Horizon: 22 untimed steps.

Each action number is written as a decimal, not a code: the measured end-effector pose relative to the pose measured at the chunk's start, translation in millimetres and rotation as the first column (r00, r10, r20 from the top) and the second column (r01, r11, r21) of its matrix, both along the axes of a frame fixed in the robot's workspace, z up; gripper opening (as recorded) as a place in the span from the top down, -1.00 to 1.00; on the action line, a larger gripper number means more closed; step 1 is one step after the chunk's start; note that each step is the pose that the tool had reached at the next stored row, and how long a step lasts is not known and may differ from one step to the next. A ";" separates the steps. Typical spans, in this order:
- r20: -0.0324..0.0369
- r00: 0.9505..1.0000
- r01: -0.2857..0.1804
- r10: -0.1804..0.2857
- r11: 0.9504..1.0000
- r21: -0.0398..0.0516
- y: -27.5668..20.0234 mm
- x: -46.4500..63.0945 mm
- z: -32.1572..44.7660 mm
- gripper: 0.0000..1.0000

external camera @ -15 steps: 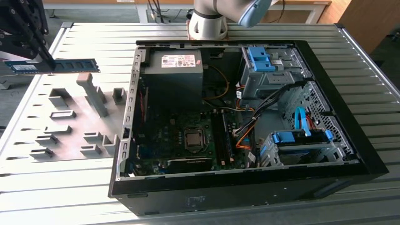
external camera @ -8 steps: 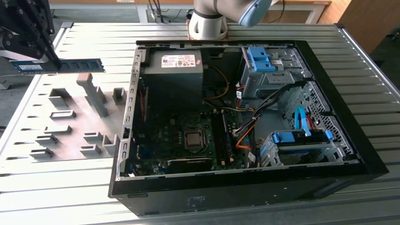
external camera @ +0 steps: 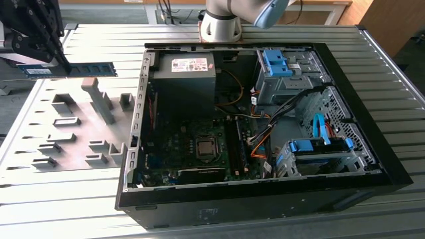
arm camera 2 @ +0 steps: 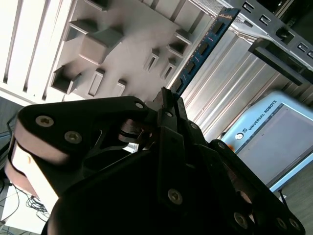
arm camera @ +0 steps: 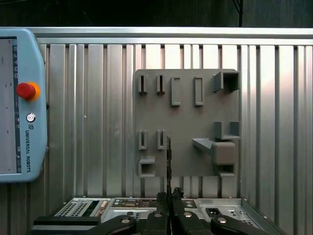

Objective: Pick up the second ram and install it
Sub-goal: 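Pick up the second ram and move it above second insertion slot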

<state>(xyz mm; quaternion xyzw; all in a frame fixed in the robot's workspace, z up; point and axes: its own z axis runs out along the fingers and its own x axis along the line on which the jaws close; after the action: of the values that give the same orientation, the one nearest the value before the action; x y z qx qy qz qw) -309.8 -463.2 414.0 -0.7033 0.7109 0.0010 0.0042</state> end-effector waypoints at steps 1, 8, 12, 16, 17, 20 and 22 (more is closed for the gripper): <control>0.000 1.000 0.000 0.000 1.000 0.000 0.0 1.1 0.0 0.72; 0.000 1.000 0.000 0.000 1.000 0.000 0.0 10.1 -0.1 0.72; 0.000 1.000 0.000 0.000 1.000 0.000 0.0 15.1 -0.1 0.72; 0.000 1.000 0.000 0.000 1.000 0.000 0.0 20.0 -0.2 0.72; 0.000 1.000 0.000 0.000 1.000 0.000 0.0 21.5 -0.1 0.72; 0.000 1.000 0.000 0.000 1.000 0.000 0.0 25.6 -0.2 0.72; 0.000 1.000 0.000 0.000 1.000 0.000 0.0 28.4 -0.2 0.72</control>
<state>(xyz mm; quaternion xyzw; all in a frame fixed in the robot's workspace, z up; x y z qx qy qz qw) -281.4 -463.2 413.8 -0.7033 0.7109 0.0010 0.0042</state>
